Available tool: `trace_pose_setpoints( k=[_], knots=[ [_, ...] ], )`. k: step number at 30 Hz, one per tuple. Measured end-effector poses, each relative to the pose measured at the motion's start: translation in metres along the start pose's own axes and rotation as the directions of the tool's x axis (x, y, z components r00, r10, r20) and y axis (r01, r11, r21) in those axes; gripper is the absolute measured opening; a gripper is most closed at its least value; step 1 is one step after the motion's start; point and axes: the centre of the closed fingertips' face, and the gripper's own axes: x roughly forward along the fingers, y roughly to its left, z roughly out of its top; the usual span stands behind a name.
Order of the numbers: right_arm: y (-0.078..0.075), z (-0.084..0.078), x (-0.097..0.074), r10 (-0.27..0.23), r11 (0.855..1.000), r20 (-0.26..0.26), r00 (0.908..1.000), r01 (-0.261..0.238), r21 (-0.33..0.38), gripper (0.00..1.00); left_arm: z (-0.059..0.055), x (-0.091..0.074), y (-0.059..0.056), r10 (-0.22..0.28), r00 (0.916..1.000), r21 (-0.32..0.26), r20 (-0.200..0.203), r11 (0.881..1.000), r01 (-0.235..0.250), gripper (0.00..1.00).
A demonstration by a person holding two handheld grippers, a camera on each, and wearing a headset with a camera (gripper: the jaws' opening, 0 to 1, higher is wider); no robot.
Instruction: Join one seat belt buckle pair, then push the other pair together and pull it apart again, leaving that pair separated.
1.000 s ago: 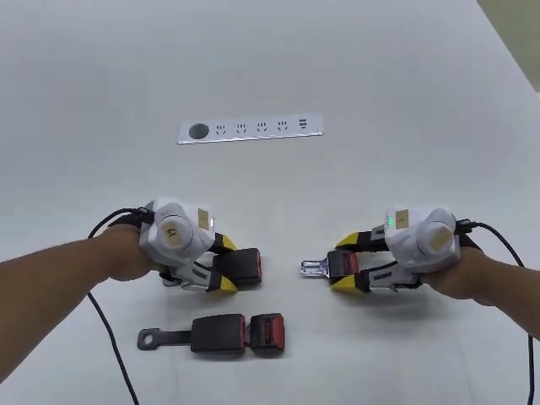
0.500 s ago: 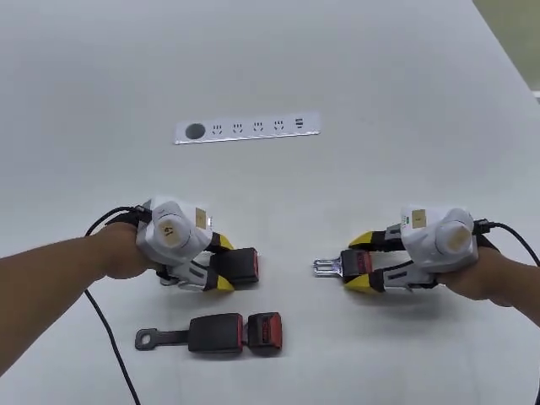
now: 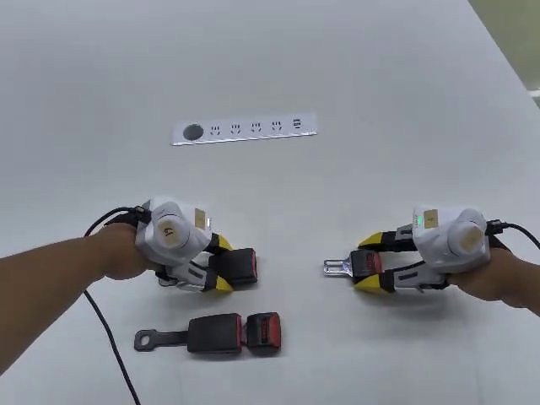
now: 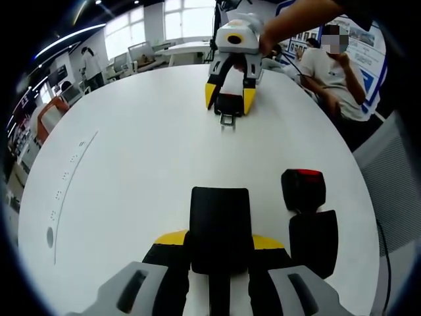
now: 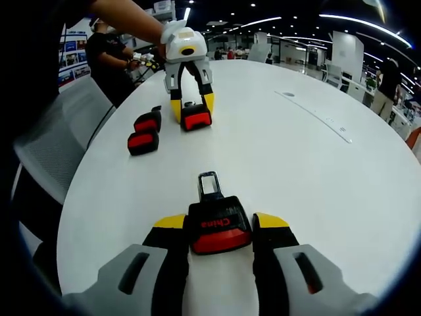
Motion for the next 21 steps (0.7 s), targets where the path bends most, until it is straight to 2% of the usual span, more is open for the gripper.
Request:
trace_pose_setpoints(
  k=[3,5,11,17,18,19,20,21],
  knots=[
    [0.0,-0.002,-0.002,-0.002,1.0,0.001,1.0,0.002,0.005,0.36,-0.001,0.0,0.001,0.001,1.0,0.0,-0.002,1.0,-0.001,0.35],
    [0.001,-0.001,-0.003,-0.005,1.0,-0.001,1.0,0.005,0.007,0.36,0.002,0.001,-0.003,0.001,1.0,-0.001,-0.004,1.0,-0.001,0.35],
    [0.001,0.0,-0.003,-0.013,1.0,-0.001,0.9999,0.013,0.012,0.36,0.001,-0.001,-0.001,0.004,1.0,-0.004,-0.008,1.0,-0.004,0.35],
    [0.001,0.0,-0.002,-0.042,0.999,-0.026,0.9988,0.042,0.017,0.37,0.003,0.0,-0.003,0.009,0.9996,-0.001,-0.027,1.0,-0.009,0.35],
    [-0.004,-0.002,-0.003,-0.074,0.997,-0.043,0.9963,0.075,0.014,0.4,0.002,0.001,-0.004,0.006,0.9994,0.0,-0.034,1.0,-0.006,0.37],
    [-0.008,-0.006,-0.001,-0.106,0.993,-0.062,0.9924,0.109,0.041,0.45,0.002,0.001,-0.007,-0.004,0.9993,0.009,-0.038,1.0,0.004,0.41],
    [-0.003,-0.003,0.002,-0.08,0.995,-0.044,0.9958,0.083,0.054,0.51,0.002,0.001,-0.009,-0.007,0.9992,0.012,-0.039,1.0,0.007,0.44],
    [-0.005,-0.003,0.003,-0.089,0.993,-0.038,0.9953,0.092,0.074,0.54,0.001,0.0,-0.01,-0.008,0.9991,0.015,-0.041,1.0,0.009,0.46]
  ],
)
